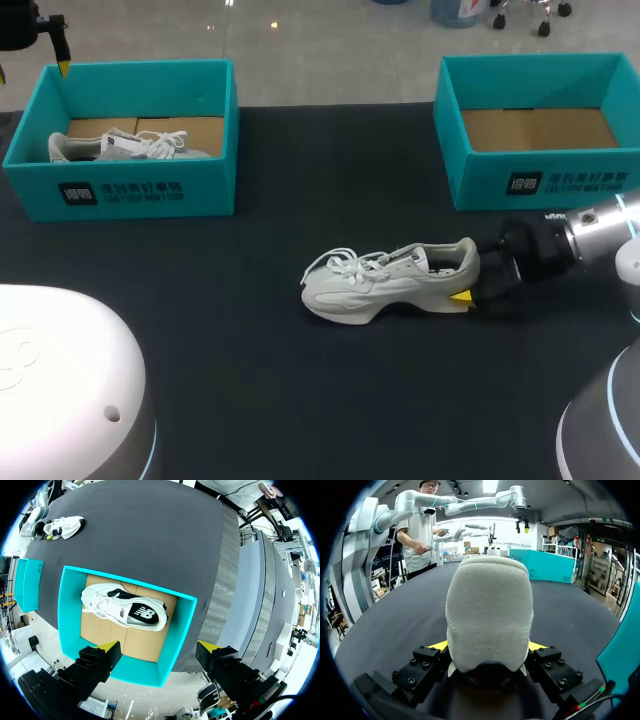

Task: Take the shoe out of the shoebox, open the shoe tongue, remove and reinsert the insole, then place the shoe into the shoebox

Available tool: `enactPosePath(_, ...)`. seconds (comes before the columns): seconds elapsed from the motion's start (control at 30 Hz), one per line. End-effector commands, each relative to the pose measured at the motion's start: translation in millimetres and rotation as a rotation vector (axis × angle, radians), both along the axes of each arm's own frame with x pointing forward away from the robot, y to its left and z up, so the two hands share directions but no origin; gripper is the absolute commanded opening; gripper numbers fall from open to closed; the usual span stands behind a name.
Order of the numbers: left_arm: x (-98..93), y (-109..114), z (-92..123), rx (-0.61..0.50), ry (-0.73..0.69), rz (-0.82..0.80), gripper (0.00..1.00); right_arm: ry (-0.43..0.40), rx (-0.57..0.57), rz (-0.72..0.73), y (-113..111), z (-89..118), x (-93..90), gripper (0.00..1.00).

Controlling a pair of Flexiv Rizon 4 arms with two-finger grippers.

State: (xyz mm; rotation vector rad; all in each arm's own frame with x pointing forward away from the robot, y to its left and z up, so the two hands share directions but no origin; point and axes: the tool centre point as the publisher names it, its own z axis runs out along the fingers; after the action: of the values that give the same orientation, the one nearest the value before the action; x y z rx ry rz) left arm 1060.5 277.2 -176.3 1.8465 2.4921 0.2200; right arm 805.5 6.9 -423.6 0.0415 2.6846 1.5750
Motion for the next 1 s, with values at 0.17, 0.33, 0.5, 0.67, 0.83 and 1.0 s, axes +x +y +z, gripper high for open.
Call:
enactPosePath(0.17, -0.7, 0, 0, 0.002, -0.001, 0.0, 1.0, -0.007, 0.006, -0.056, 3, -1, -12.0, 0.0)
enactPosePath(0.33, -0.7, 0, 0, 0.002, -0.001, 0.0, 1.0, -0.014, 0.007, -0.055, 11, 1, -16.7, 0.0)
enactPosePath(0.5, -0.7, 0, 0, 0.002, -0.001, 0.0, 1.0, -0.017, 0.004, -0.052, 17, 0, -17.2, 0.0)
enactPosePath(0.67, -0.7, 0, 0, 0.002, -0.001, 0.0, 1.0, -0.017, 0.008, -0.048, 20, -3, -14.6, 0.0)
enactPosePath(0.83, -0.7, 0, 0, 0.002, -0.001, 0.0, 1.0, -0.015, 0.01, -0.051, 21, -4, -13.9, 0.0)
enactPosePath(1.0, -0.7, 0, 0, 0.002, -0.001, 0.0, 1.0, -0.015, 0.01, -0.051, 21, -4, -13.9, 0.0)
